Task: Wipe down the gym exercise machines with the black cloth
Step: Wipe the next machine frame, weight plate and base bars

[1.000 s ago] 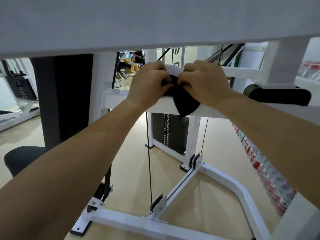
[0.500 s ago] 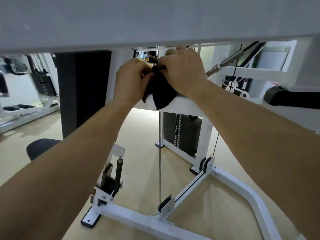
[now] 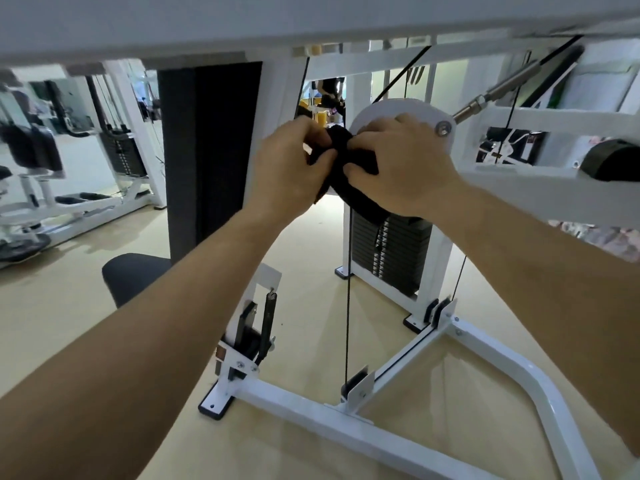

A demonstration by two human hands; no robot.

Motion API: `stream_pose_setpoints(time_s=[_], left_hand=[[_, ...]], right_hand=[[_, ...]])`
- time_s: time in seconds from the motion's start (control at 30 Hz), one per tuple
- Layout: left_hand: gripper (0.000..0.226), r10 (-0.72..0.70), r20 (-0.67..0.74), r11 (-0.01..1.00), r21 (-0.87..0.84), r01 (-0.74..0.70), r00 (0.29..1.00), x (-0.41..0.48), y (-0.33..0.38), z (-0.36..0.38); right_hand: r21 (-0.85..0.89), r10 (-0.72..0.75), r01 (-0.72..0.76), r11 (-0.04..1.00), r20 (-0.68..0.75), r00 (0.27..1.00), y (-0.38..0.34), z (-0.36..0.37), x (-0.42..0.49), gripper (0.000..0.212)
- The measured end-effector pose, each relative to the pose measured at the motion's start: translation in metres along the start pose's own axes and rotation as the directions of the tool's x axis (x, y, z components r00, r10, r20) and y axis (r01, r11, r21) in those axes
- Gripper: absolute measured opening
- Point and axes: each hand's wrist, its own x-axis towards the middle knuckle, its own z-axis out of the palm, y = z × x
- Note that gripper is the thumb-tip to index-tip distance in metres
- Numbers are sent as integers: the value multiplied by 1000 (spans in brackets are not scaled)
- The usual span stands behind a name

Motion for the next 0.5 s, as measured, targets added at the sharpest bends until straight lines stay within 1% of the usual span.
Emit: stream_pose_setpoints(time_s=[0.07, 0.17, 0.27, 0.33, 0.37, 0.4, 0.5], left_hand=[[12, -114, -52, 981, -161, 105, 992, -15, -2, -13], [13, -292, -38, 890, -378, 257, 956, -37, -9, -27], [15, -398, 33, 776, -521, 356, 917, -50, -17, -38], [15, -446, 83, 697, -592, 404, 891, -57, -21, -42], [14, -459, 107, 665, -617, 421, 882, -60, -24, -43], [13, -463, 120, 652, -625, 429, 878, -62, -27, -42], [13, -458, 106, 669, -613, 421, 883, -64, -39, -37]], right_hand=[[184, -1, -5, 983, 34, 999, -17, 10, -9, 44], [352, -2, -12, 936, 39, 999, -46, 31, -13, 54], [551, 21, -57, 832, 72, 997, -66, 51, -14, 58], [680, 83, -93, 727, 47, 995, -75, 63, -17, 56], [715, 121, -100, 692, 21, 992, -79, 69, -18, 55], [727, 153, -103, 679, -2, 988, -81, 75, -20, 56], [708, 207, -107, 698, -56, 977, -86, 95, -20, 59]])
